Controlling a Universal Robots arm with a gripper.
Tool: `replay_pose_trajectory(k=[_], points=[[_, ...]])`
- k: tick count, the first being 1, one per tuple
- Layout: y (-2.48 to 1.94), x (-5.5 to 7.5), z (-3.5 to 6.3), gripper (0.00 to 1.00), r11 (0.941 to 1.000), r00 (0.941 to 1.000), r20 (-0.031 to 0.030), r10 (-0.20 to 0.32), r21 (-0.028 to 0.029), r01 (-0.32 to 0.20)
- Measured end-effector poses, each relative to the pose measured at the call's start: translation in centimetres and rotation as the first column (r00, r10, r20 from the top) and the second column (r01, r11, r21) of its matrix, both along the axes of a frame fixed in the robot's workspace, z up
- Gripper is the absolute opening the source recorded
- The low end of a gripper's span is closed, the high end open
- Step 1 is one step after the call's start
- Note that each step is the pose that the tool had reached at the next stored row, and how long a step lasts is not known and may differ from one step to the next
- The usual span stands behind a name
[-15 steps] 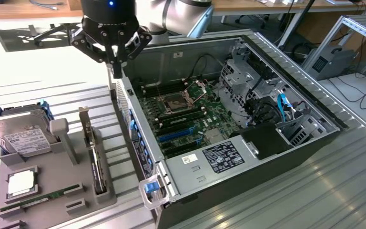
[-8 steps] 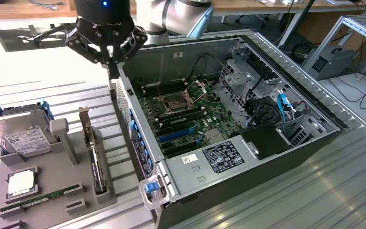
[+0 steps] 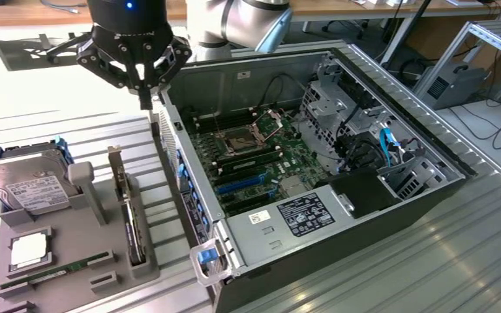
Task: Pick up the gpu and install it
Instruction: 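Reach for the gpu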
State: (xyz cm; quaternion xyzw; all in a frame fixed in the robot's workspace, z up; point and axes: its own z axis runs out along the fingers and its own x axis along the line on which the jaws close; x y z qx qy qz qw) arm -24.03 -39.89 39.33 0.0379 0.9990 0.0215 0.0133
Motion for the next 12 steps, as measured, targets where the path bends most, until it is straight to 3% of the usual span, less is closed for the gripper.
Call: replay_pose_trajectory(k=[12], points=[[0.0,-1.5,0.0,0.11,1.0,1.0,0.0003,0.0,0.0,0.0]])
